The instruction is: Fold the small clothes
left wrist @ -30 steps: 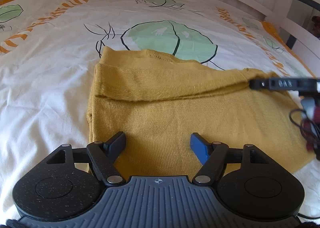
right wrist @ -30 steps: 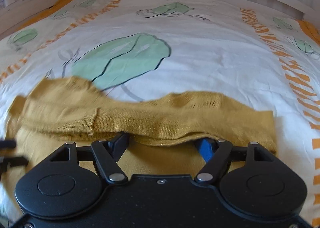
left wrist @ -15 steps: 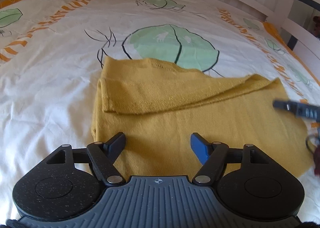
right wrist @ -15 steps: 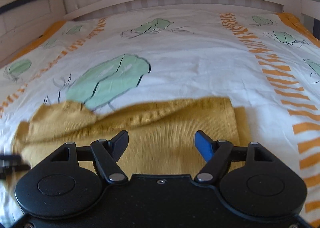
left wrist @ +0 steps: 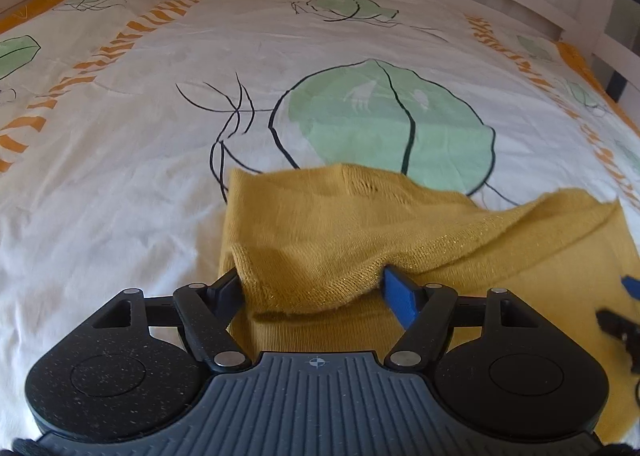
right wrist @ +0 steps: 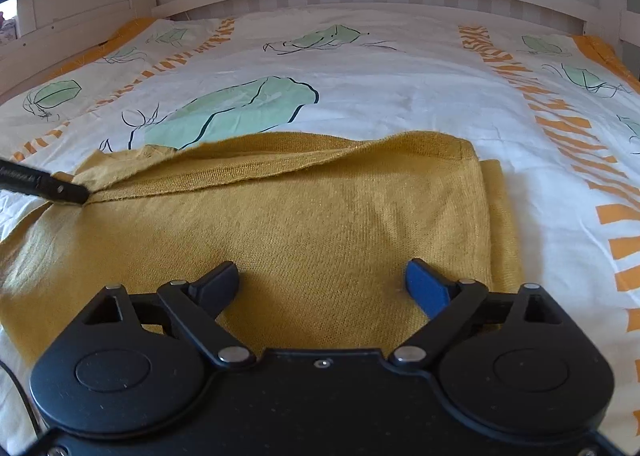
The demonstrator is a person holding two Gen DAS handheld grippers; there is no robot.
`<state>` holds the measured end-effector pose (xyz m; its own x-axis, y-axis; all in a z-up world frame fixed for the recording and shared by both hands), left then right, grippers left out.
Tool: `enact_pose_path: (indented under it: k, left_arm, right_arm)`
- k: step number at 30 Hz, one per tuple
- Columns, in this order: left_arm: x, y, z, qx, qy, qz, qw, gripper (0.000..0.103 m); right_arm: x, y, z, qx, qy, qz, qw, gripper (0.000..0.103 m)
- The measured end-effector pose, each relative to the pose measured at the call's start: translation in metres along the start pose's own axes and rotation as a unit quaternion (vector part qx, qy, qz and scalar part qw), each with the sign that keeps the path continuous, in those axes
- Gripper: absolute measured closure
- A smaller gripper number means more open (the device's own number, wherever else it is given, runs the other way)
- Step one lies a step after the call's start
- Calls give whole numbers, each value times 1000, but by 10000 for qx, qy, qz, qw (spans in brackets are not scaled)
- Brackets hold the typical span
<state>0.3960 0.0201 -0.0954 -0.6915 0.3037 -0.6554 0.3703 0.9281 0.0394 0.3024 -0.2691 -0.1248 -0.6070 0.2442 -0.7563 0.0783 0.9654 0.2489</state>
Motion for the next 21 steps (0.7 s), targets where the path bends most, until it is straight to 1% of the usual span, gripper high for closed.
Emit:
enact_pose_path:
  k: [3,5,8,9,13,15,17,19,21]
  left_arm:
    - [-8,4,9,-30,-2,-80,10000,33]
    - [-12,8,12,-20,-29,-231,9997,33]
    - [-16,12,5,-91,-134,-407,9990,33]
    - [-16,12,-1,-119,-242,-409,9988,33]
    - [-14,-3,-27,-59,-540,-143,9984,33]
    - [-9,-14,-37,87,-627,37,9980,33]
    - [-1,-27,-40,266,-591,232,9976,33]
    - [7,-37,-36,390,-432,449,9973,33]
    - [13,-46,-26,386,-283,655,9967,33]
  right_arm:
    - [1,1,1,15,-18,-42,10000,8]
    - [1,1,1,3,-46,-34,10000,8]
    - [3,1,1,-22,-69,-11,10000,8]
    - [3,0,1,-33,-76,0,10000,8]
    - [4,-2,1,-64,-89,24,9999,7]
    - [4,-2,1,-63,-89,23,9999,7]
    - [4,-2,1,-61,-91,20,9999,7]
    - [4,-2,1,-58,-82,21,9999,7]
    - [4,-2,1,-58,-82,21,9999,7]
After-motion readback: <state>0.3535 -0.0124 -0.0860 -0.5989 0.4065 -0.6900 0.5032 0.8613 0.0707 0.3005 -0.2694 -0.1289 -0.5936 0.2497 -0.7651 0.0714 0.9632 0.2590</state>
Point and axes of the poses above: each gripper's, at about its wrist camera, not at the fingertips, and z roughly the way its jaws point, y to its left, x to its underside, the point moved 3 cm from there along z, roughly the way its jaws point, and after that the axes turned 13 degrees about z, right-handed, at the moved point
